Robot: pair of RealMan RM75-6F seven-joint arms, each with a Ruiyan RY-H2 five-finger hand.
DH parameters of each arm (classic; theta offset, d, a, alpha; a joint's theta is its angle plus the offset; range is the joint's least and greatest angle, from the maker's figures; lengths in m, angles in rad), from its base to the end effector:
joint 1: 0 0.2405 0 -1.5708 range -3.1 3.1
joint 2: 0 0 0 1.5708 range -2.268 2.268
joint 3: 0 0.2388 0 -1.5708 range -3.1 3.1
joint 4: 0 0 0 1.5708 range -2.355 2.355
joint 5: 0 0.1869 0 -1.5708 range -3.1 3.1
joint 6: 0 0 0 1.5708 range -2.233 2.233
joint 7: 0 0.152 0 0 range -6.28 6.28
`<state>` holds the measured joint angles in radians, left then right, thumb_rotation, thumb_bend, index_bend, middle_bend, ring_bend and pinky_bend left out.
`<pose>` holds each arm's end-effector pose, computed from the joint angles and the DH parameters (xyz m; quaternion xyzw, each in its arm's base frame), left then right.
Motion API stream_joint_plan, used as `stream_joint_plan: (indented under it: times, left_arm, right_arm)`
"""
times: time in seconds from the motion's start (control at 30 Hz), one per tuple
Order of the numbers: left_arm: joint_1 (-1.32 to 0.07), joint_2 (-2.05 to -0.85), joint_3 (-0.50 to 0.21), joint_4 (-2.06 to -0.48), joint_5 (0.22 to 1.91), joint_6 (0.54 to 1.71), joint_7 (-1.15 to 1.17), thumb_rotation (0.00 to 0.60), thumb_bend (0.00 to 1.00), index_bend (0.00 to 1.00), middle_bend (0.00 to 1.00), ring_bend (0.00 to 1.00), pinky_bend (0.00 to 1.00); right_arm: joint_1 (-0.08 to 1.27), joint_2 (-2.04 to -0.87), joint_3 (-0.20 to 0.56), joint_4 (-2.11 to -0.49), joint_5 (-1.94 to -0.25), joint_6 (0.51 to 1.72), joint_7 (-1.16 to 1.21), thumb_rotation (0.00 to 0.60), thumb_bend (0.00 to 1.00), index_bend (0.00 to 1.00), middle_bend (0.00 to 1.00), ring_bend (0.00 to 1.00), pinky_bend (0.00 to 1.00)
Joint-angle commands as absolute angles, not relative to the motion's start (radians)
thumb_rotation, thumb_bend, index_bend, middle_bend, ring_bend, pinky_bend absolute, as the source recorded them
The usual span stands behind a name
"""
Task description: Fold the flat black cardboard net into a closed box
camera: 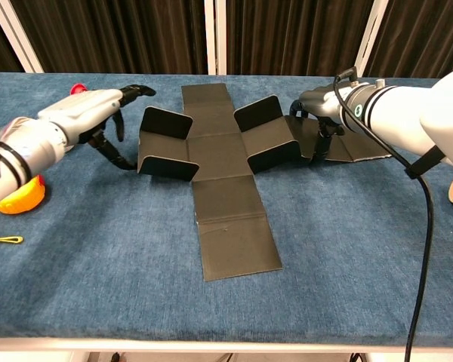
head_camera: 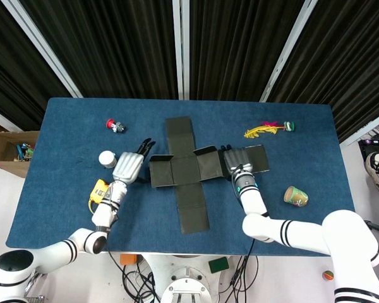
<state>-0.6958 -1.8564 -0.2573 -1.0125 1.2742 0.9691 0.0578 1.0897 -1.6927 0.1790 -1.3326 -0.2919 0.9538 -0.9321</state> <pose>-0.1586 0.3537 -0.0438 -0.6770 -0.4243 -0.4208 0.4296 -0.1107 -0.3800 -0.0377 0.7566 -0.3818 0.1691 0.5031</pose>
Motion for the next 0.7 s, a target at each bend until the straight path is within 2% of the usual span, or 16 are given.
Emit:
stream_joint_plan:
  times: [0.03, 0.23, 0.4, 0.7]
  left_arm:
    - [-0.718, -1.889, -0.286, -1.004, 1.268, 0.957, -0.057, 0.600, 0.00, 0.00, 0.01, 0.48, 0.88]
    - [-0.715, -1.863, -0.283, -1.065, 1.294, 0.947, -0.235, 0.600, 0.00, 0.00, 0.00, 0.46, 0.88]
    - [-0.718, -1.828, -0.267, -1.112, 1.309, 0.922, -0.296, 0.600, 0.00, 0.00, 0.00, 0.45, 0.87]
    - [-0.726, -1.748, -0.247, -1.207, 1.301, 0.819, -0.444, 0.600, 0.01, 0.00, 0.00, 0.43, 0.87]
  right_arm:
    - [1.091, -1.691, 0.173, -1.341, -0.312, 0.955, -0.932, 0.600, 0.37, 0.43, 0.34, 0.78, 1.00]
    - [1.112, -1.652, 0.140, -1.393, -0.387, 0.961, -0.979, 0.600, 0.37, 0.43, 0.35, 0.78, 1.00]
    - [1.152, -1.629, 0.101, -1.435, -0.444, 0.976, -1.065, 0.600, 0.37, 0.43, 0.35, 0.78, 1.00]
    - [1.218, -1.600, 0.037, -1.477, -0.533, 0.969, -1.192, 0.600, 0.38, 0.43, 0.35, 0.78, 1.00]
